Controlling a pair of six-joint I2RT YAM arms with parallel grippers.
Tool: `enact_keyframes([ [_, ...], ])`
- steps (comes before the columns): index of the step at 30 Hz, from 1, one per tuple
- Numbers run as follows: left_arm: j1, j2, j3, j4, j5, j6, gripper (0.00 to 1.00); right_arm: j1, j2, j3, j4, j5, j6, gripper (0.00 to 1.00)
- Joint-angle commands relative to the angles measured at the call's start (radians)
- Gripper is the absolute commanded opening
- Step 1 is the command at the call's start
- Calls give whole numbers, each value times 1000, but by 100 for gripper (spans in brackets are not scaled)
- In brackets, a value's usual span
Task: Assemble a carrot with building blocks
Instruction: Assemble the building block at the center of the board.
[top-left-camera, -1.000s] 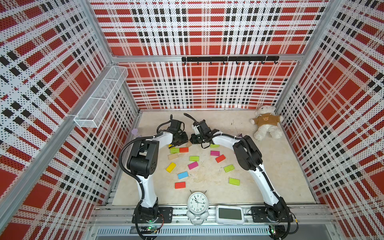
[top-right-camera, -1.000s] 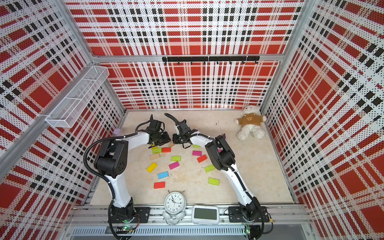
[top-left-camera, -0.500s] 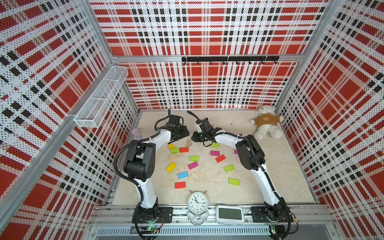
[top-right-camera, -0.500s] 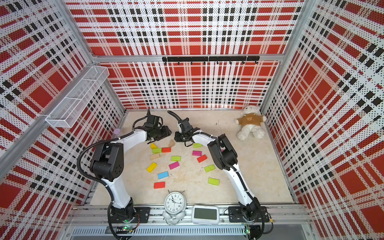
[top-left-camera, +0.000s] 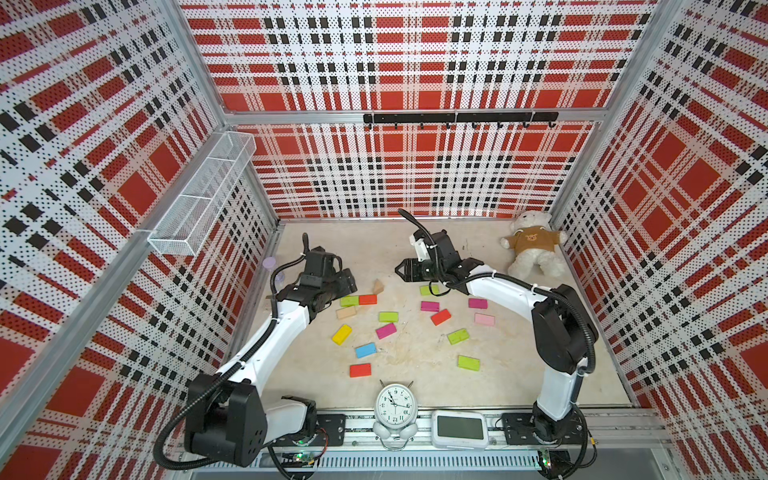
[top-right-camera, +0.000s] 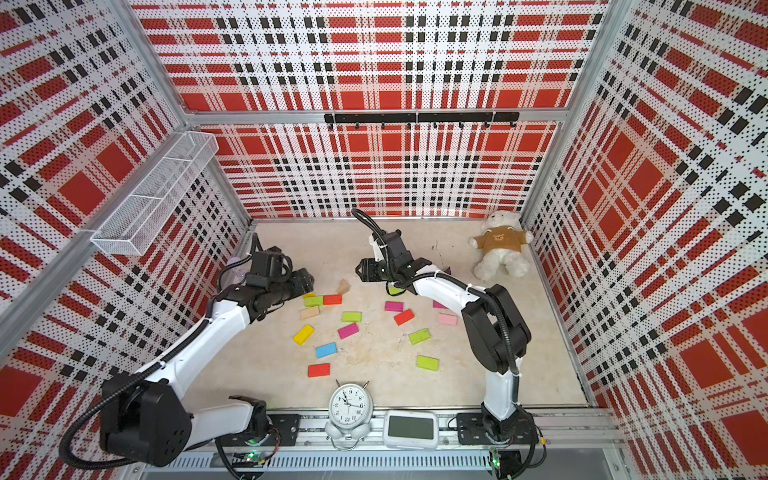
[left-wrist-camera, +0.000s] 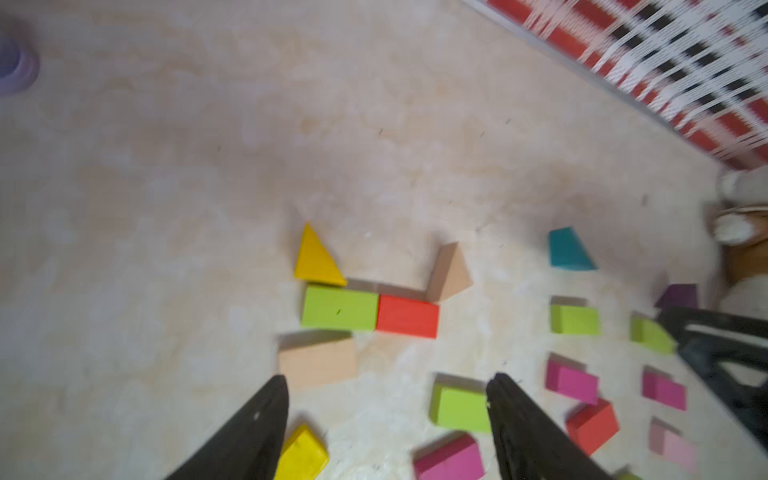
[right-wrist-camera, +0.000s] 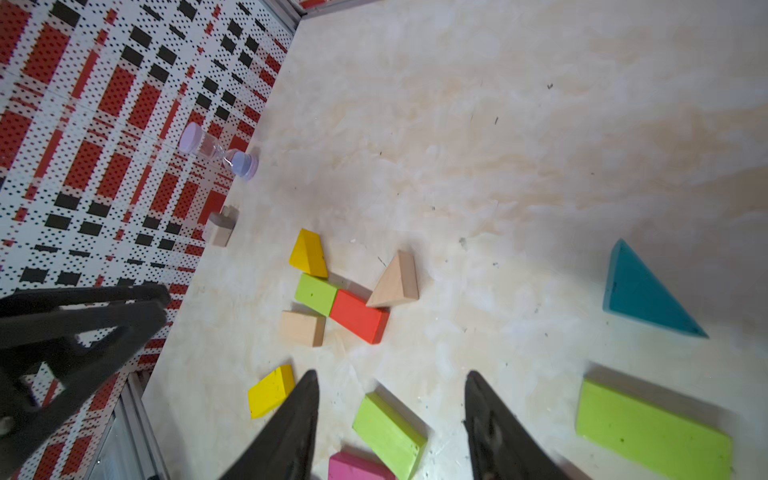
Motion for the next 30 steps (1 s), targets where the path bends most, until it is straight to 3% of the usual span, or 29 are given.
enact_keyframes([
  [1, -3, -14, -55, -72, -59, 12, 80, 4, -20, -46, 48, -12, 6, 58],
  [16, -28, 251, 5, -50, -31, 77, 83, 2, 25, -7, 28, -27, -1, 58],
  [30, -32, 382, 73, -40, -24, 101, 81, 2, 63, 21, 26, -34, 6, 58],
])
